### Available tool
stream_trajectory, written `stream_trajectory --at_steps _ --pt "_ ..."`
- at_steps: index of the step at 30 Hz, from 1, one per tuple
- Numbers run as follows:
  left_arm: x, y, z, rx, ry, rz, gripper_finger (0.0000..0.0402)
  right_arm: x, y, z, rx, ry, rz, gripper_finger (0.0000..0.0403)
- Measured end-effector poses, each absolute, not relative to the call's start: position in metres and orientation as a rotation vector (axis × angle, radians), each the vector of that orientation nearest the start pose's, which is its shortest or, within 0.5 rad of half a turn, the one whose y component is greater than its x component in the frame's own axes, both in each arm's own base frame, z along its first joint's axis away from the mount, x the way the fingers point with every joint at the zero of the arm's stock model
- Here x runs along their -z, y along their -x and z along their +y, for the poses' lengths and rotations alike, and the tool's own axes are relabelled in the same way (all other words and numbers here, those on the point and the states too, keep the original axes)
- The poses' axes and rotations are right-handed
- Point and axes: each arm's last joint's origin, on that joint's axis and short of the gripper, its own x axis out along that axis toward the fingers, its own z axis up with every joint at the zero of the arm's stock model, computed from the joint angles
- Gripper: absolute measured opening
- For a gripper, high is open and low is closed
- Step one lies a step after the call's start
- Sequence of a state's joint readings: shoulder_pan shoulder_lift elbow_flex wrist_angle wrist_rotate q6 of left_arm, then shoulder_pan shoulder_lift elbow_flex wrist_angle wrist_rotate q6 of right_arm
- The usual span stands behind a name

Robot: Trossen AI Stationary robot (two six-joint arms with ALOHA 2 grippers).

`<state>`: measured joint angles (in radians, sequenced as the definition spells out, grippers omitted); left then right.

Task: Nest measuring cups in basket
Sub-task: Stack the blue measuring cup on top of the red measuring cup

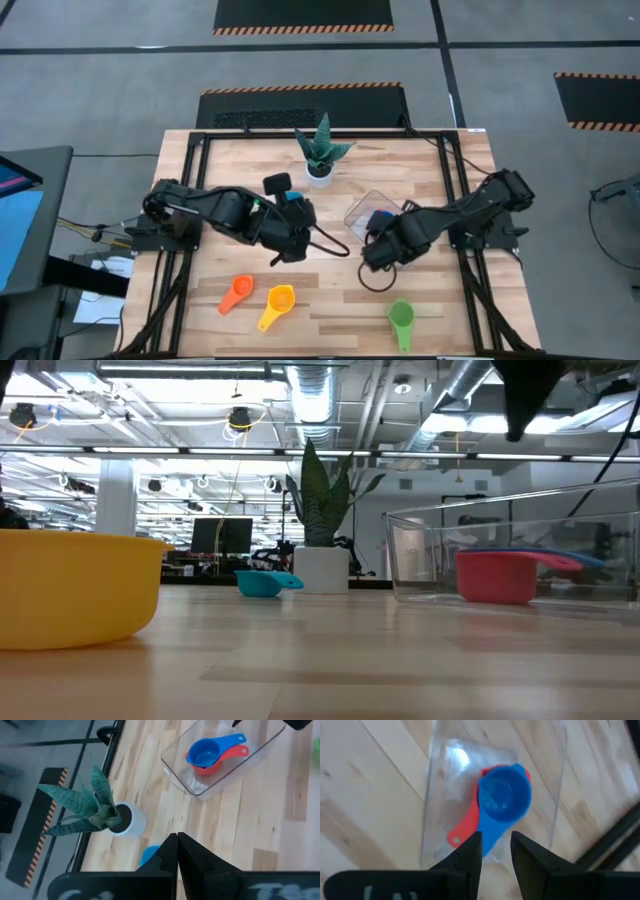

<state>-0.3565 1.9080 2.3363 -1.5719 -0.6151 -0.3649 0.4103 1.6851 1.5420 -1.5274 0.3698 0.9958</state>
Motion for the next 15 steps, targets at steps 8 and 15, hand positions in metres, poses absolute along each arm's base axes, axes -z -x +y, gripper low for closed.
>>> stream_trajectory --at_steps 8,15 --pt "-0.442 -0.308 -0.109 -0.401 -0.203 0.878 0.0 -0.263 -0.241 0.091 0.844 -0.158 1.431 0.0127" --pt "-0.445 -0.305 -0.109 -0.431 -0.204 0.852 0.0 -0.248 -0.231 0.079 0.785 -0.316 1.323 0.0127"
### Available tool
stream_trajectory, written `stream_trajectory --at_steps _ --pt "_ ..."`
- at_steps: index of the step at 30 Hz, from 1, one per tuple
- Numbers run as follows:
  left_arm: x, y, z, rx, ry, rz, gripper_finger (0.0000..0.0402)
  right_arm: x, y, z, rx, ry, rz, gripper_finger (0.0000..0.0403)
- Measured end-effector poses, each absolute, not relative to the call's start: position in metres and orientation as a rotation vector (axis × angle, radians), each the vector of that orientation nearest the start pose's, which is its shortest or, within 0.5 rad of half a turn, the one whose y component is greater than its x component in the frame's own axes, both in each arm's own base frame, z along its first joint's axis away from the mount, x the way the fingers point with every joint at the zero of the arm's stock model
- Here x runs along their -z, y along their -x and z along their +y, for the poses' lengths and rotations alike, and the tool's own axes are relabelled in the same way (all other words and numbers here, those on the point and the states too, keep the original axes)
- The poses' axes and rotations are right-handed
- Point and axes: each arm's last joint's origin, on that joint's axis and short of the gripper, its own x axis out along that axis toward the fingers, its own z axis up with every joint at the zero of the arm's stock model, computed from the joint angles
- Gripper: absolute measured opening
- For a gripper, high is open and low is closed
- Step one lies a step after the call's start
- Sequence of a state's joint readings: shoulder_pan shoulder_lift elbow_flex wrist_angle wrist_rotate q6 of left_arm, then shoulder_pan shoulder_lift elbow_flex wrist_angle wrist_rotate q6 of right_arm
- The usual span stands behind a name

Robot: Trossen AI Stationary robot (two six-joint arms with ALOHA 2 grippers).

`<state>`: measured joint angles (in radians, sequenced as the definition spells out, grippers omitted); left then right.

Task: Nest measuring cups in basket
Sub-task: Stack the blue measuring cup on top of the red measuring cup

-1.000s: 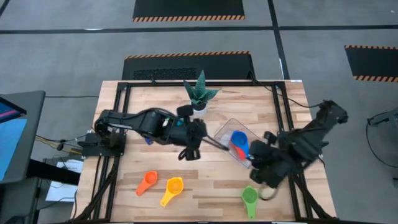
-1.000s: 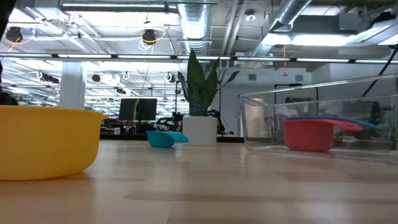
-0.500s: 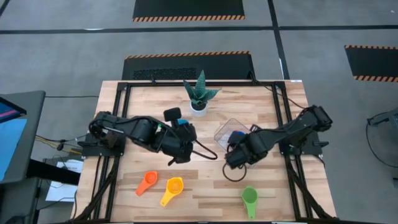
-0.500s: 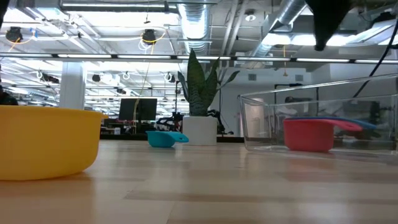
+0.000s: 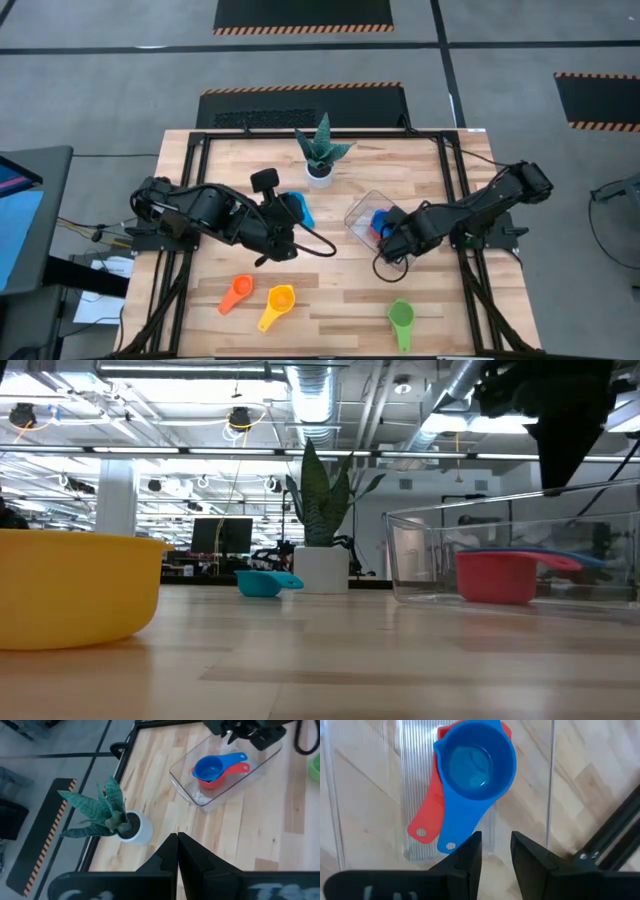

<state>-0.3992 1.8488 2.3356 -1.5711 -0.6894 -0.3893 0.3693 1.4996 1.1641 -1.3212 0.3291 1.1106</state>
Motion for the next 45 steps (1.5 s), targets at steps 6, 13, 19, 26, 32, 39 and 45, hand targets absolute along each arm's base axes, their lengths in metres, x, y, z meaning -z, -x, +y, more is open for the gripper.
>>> stream_trajectory --at_steps 6,13,19,26,32,39,45 --pt "-0.445 -0.305 -0.109 -0.431 -0.205 0.852 0.0 -0.228 -0.225 0.073 0.79 -0.358 1.379 0.0127" --pt "-0.445 -0.305 -0.109 -0.434 -0.207 0.851 0.0 -0.206 -0.22 0.072 0.802 -0.377 1.391 0.0127" --pt "-0.445 -0.305 -0.109 -0.434 -0.207 0.851 0.0 -0.204 -0.218 0.071 0.815 -0.379 1.393 0.0127" --pt "-0.445 -0.305 -0.109 -0.434 -0.207 0.851 0.0 -0.203 -0.222 0.073 0.798 -0.399 1.37 0.0127" --pt "-0.445 -0.305 -0.109 -0.434 -0.207 0.851 0.0 -0.202 -0.222 0.072 0.798 -0.402 1.363 0.0127" --pt "-0.445 -0.305 -0.109 -0.434 -0.207 0.852 0.0 -0.191 -0.215 0.071 0.808 -0.397 1.406 0.0127" --pt "-0.445 -0.305 -0.109 -0.434 -0.207 0.852 0.0 -0.189 -0.216 0.071 0.81 -0.41 1.399 0.0127"
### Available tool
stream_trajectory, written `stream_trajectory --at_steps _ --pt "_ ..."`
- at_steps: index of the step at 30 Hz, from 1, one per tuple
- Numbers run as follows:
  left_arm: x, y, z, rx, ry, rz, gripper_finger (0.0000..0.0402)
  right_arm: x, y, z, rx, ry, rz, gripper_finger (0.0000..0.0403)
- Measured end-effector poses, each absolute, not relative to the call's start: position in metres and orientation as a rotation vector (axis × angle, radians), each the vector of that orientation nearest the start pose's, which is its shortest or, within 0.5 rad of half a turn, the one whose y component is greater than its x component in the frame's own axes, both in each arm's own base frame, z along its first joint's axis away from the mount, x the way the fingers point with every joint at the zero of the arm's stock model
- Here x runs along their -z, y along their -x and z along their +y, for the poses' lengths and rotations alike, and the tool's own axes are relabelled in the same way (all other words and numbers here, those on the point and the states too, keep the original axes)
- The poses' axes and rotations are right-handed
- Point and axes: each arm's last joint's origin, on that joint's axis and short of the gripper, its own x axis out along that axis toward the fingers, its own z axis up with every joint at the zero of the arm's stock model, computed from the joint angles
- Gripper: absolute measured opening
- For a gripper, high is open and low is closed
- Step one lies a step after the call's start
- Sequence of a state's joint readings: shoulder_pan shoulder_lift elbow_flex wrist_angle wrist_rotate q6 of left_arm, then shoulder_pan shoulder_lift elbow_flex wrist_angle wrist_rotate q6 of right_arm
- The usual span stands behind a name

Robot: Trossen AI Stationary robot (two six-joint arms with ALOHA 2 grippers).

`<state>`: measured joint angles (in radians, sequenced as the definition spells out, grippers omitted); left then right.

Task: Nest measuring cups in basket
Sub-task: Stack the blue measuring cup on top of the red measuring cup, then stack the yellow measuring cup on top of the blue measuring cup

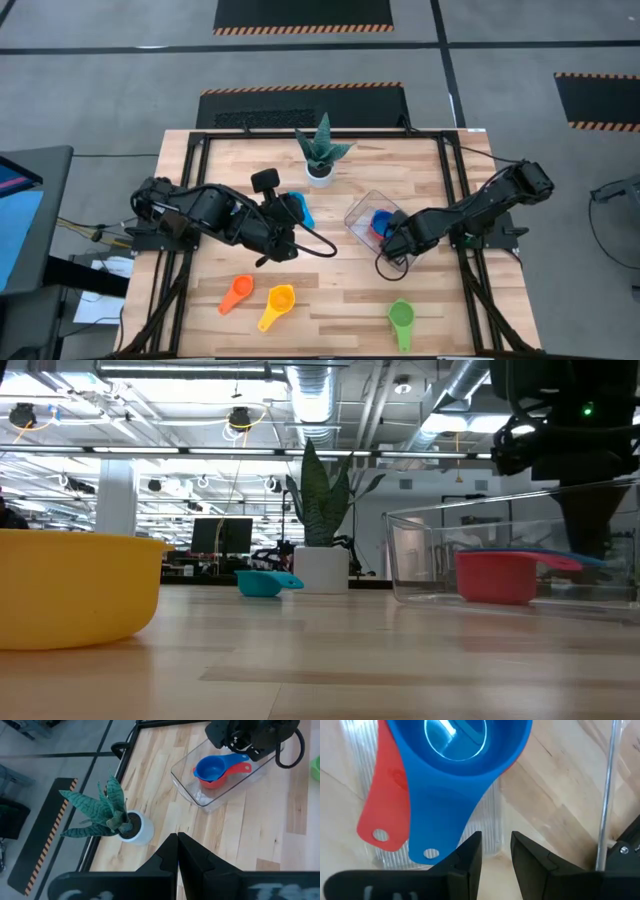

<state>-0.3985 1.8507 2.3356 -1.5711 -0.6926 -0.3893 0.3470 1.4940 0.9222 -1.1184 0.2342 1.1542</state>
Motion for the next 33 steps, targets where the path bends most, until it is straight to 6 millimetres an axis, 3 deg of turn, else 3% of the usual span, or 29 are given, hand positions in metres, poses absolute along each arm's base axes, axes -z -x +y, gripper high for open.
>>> stream_trajectory --at_steps 28,33 --pt "-0.445 -0.305 -0.109 -0.434 -0.207 0.852 0.0 -0.189 -0.231 0.078 0.652 -0.501 1.324 0.0127" --pt "-0.445 -0.305 -0.109 -0.434 -0.207 0.852 0.0 -0.204 -0.23 0.078 0.667 -0.486 1.351 0.0127"
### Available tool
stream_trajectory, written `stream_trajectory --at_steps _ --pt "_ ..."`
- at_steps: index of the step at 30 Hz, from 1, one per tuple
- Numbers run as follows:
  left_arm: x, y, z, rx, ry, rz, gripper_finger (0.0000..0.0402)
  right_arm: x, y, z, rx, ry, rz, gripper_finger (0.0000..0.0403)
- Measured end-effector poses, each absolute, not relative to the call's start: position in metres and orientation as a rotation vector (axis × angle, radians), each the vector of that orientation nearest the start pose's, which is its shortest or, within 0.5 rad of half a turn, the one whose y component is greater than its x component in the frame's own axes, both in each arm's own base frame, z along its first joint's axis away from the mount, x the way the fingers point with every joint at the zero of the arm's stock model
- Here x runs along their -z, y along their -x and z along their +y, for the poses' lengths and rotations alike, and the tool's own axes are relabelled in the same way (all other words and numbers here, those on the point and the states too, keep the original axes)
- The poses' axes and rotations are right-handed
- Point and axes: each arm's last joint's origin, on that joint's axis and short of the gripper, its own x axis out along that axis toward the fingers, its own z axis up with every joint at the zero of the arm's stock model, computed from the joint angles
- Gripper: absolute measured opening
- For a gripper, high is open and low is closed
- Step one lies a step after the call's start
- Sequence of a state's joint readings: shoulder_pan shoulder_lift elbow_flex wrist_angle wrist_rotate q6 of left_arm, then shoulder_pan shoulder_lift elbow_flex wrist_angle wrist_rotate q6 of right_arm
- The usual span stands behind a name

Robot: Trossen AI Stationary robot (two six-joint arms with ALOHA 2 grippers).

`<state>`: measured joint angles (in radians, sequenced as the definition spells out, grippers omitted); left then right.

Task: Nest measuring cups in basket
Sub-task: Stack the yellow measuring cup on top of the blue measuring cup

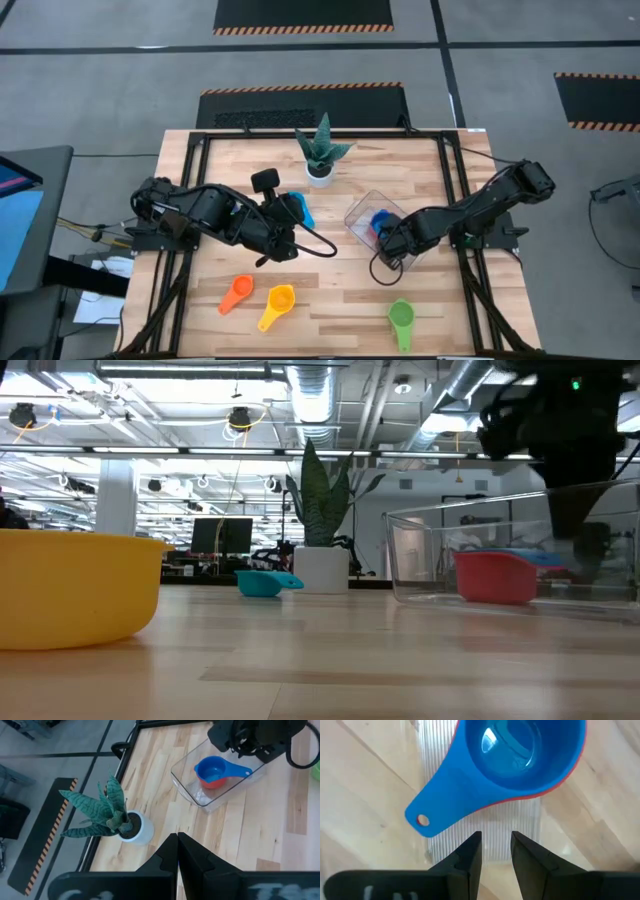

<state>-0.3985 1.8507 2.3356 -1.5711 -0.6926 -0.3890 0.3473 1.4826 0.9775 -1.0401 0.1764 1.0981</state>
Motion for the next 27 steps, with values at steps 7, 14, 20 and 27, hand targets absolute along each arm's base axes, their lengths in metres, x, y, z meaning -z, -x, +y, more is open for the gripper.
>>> stream_trajectory --at_steps 7,14,20,27 --pt "-0.445 -0.305 -0.109 -0.428 -0.218 0.855 0.0 -0.258 -0.243 0.093 0.506 -0.473 1.341 0.0127" --pt "-0.444 -0.305 -0.11 -0.392 -0.176 0.874 0.0 -0.327 -0.248 0.128 0.211 -0.427 1.173 0.0127" --pt "-0.431 -0.305 -0.125 -0.287 -0.024 0.968 0.0 -0.361 -0.237 0.16 -0.021 -0.352 1.064 0.0127" --pt "-0.38 -0.305 -0.159 -0.291 0.066 1.118 0.0 -0.369 -0.233 0.187 -0.153 -0.378 0.965 0.0127"
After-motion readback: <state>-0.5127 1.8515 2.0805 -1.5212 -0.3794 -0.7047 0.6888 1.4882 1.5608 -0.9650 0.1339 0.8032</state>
